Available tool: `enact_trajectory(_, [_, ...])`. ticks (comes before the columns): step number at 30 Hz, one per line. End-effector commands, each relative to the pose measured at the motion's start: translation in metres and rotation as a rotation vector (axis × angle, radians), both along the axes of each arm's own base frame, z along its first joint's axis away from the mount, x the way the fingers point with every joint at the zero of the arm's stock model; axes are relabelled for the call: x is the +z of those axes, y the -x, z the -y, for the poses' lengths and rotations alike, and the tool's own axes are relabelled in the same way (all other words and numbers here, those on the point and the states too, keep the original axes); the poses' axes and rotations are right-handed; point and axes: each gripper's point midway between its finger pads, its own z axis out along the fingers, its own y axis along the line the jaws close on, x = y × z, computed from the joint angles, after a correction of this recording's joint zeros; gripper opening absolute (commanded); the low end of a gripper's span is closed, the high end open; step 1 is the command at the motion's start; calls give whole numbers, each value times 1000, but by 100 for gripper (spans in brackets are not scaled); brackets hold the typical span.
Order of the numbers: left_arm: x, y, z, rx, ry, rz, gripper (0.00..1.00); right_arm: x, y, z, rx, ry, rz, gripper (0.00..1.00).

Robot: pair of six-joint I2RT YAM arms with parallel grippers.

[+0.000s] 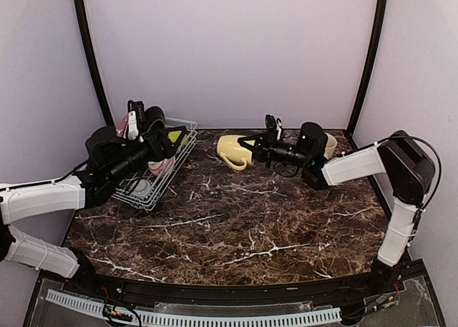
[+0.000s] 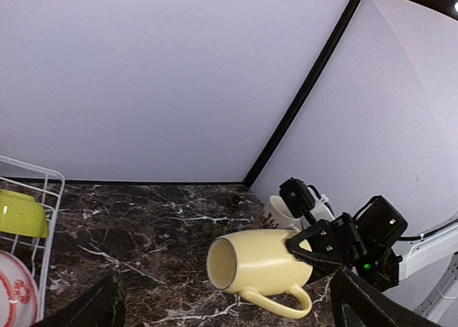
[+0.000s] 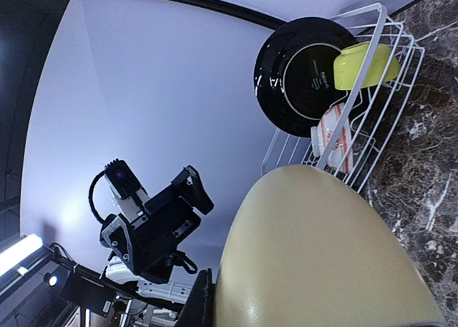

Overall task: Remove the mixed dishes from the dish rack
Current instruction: Pass from the left arm to the right, then place the cup at the center of the board.

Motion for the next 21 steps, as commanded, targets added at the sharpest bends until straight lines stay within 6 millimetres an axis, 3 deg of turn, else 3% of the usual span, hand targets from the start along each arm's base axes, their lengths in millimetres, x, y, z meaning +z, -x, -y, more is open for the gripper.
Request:
enact_trajectory(1, [-22, -11, -48, 180, -184, -47, 99, 30, 3, 16, -31, 55, 197, 0])
enact_trajectory(2, [-23, -12, -52, 183, -219, -52, 99, 26, 0, 16, -29, 102, 217, 0])
enact_trajectory(3, [-4, -15, -57, 193, -216, -23, 99, 20, -2, 15, -18, 161, 227, 0])
enact_trajectory(4, [-3, -16, -59, 193, -262, -24, 99, 14, -4, 14, -13, 226, 248, 0])
enact_trajectory(6, [38, -22, -63, 218, -308, 41, 99, -10, -8, 15, 6, 390, 228, 0])
enact_trajectory(7, [44, -26, -66, 245, -349, 58, 99, -17, -10, 17, 7, 457, 263, 0])
enact_trajectory(10, [71, -35, -72, 298, -412, 97, 99, -36, -14, 31, -12, 640, 269, 0])
enact_trajectory(12, [79, -37, -73, 307, -452, 138, 99, -44, -18, 44, -40, 762, 277, 0])
enact_trajectory(21, [52, -31, -89, 350, -646, 197, 99, -49, -30, 122, -176, 1271, 243, 0])
